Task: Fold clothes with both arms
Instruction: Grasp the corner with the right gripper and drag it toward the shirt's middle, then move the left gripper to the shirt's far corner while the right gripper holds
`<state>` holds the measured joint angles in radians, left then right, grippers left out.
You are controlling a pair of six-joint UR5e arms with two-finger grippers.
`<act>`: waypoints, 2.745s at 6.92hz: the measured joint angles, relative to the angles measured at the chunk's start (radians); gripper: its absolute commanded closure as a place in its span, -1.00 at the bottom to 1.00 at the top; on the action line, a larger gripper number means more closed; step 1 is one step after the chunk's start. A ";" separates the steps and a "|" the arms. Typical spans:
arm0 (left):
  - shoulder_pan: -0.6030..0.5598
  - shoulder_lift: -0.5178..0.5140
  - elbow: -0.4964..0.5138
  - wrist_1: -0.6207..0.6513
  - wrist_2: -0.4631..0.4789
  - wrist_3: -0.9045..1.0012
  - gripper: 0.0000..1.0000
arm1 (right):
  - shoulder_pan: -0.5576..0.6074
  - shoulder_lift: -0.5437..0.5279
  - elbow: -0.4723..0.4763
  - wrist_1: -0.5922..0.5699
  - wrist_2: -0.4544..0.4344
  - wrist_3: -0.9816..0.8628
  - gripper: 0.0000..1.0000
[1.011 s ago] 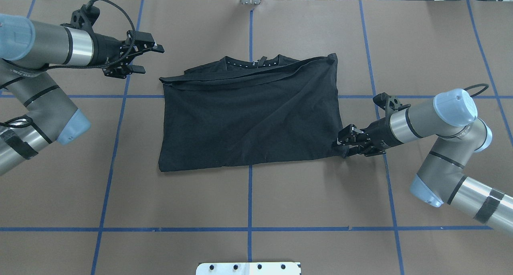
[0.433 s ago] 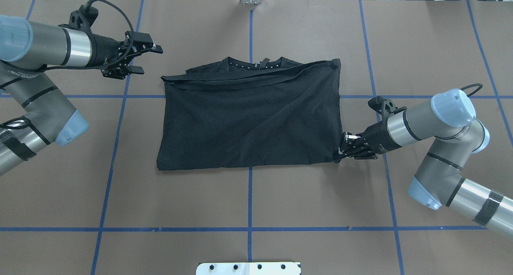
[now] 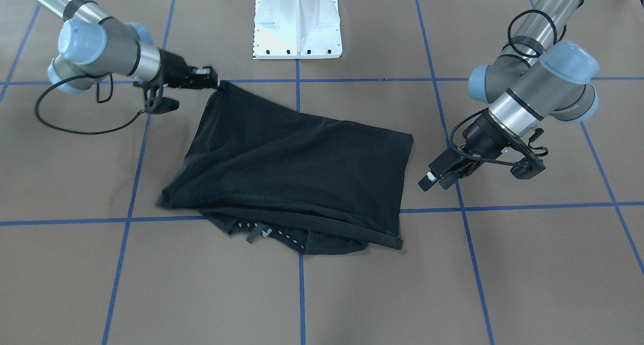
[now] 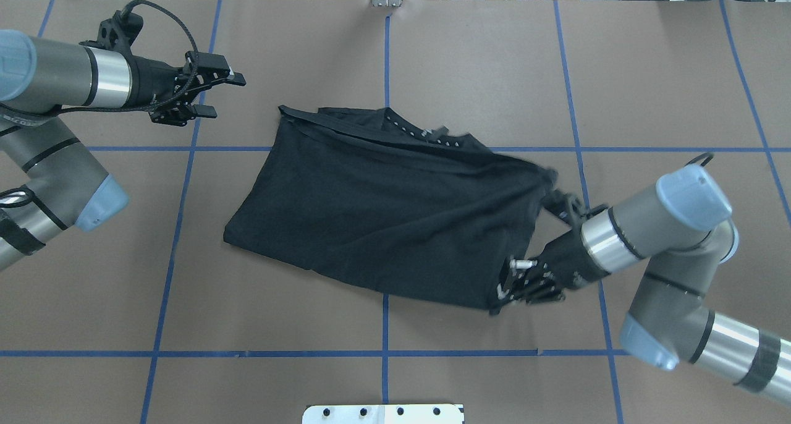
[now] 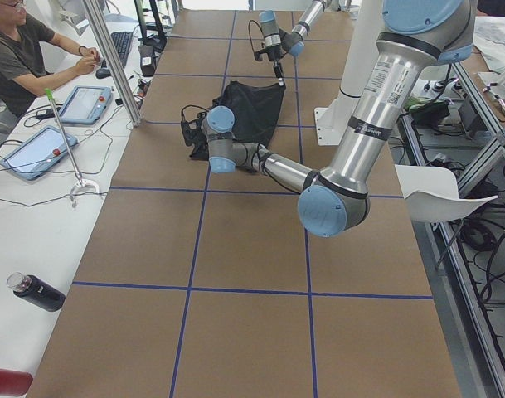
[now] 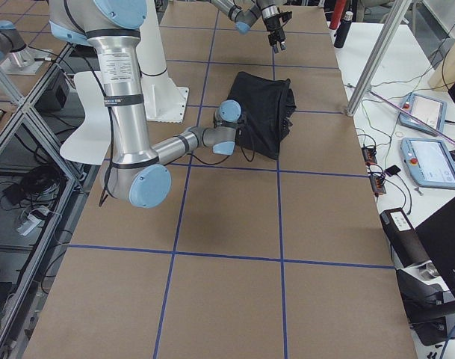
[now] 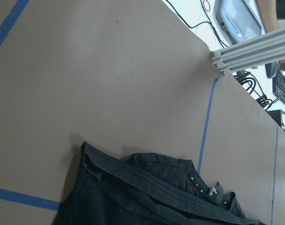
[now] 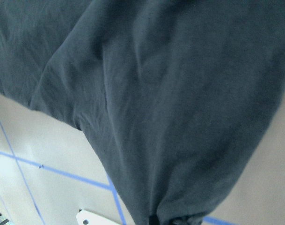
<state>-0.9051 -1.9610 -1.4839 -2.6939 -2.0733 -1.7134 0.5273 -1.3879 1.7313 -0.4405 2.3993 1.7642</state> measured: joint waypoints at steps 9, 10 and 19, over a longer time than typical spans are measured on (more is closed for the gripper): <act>0.101 0.152 -0.120 -0.057 -0.038 -0.069 -0.98 | 0.063 0.010 0.068 0.008 -0.035 0.069 -1.00; 0.163 0.196 -0.124 -0.117 -0.001 -0.099 -0.98 | 0.102 0.010 0.067 0.006 -0.075 0.068 -1.00; 0.320 0.232 -0.042 -0.185 0.114 -0.136 -0.84 | 0.143 0.010 0.049 0.003 -0.170 0.067 -1.00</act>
<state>-0.5856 -1.7294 -1.5261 -2.8784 -1.9591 -1.8490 0.6705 -1.3775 1.7802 -0.4377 2.2294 1.8316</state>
